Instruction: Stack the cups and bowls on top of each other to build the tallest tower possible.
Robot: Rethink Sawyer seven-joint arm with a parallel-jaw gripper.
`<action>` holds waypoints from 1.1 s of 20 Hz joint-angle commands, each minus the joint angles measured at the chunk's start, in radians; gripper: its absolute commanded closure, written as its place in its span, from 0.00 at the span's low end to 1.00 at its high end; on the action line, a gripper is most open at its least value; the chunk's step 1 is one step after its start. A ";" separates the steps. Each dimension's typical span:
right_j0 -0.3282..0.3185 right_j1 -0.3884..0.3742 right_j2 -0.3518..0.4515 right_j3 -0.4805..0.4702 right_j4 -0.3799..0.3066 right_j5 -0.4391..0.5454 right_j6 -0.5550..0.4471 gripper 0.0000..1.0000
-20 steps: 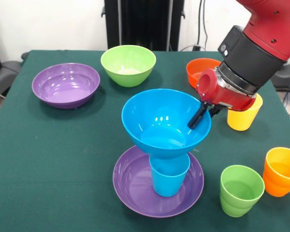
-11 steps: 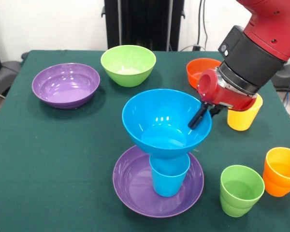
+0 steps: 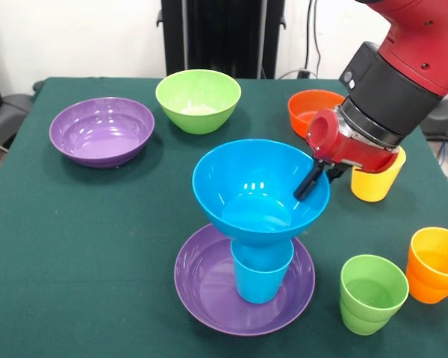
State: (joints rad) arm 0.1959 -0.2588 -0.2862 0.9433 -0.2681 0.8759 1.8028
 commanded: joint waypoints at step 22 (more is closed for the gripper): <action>0.008 0.020 0.125 -0.066 0.021 0.005 0.014 1.00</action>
State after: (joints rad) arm 0.1958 -0.2361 -0.2825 0.9096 -0.2679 0.8759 1.8028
